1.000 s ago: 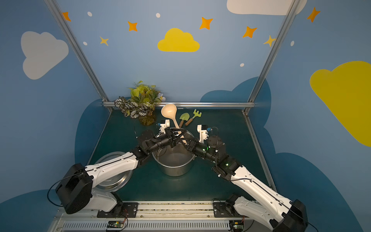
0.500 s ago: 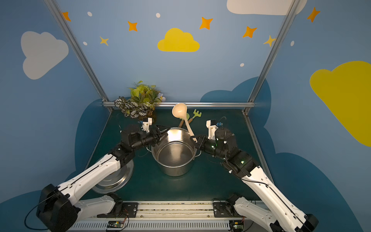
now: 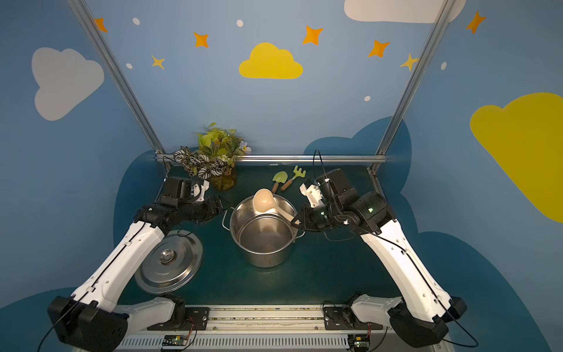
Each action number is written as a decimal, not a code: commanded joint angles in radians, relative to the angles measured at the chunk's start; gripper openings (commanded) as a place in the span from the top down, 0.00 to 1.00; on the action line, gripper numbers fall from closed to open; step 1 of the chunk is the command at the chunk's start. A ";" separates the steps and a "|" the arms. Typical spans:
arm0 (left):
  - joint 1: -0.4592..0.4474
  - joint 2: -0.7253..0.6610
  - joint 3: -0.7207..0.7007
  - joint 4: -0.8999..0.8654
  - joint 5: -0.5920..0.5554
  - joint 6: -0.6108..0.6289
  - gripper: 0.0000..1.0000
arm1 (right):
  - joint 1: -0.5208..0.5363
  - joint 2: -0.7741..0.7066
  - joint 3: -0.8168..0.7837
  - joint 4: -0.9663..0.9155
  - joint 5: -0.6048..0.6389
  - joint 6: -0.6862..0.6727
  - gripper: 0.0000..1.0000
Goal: Stir the soup with a spoon
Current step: Stir the soup in the pan with a stick.
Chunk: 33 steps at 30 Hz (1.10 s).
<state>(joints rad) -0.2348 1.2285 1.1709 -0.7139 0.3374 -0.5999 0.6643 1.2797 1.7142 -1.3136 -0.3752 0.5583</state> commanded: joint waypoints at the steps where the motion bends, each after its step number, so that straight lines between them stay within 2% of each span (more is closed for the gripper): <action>1: 0.005 0.030 0.019 -0.155 -0.039 0.139 0.26 | -0.001 0.046 0.081 -0.190 -0.008 -0.119 1.00; 7: 0.005 0.063 -0.003 -0.153 -0.078 0.168 0.33 | -0.026 0.150 0.174 -0.275 0.086 -0.163 1.00; 16: 0.005 0.090 -0.015 -0.127 -0.070 0.186 0.59 | -0.071 0.266 0.229 -0.274 0.130 -0.179 1.00; 20: 0.006 0.097 -0.022 -0.121 -0.070 0.180 0.69 | -0.078 0.332 0.265 -0.274 0.125 -0.184 1.00; 33: 0.005 0.127 -0.018 -0.104 -0.053 0.177 0.91 | -0.051 0.600 0.516 -0.331 0.131 -0.202 1.00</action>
<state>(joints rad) -0.2337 1.3357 1.1603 -0.8120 0.2886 -0.4263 0.6003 1.8393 2.1708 -1.6024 -0.2623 0.3714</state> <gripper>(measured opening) 0.106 0.119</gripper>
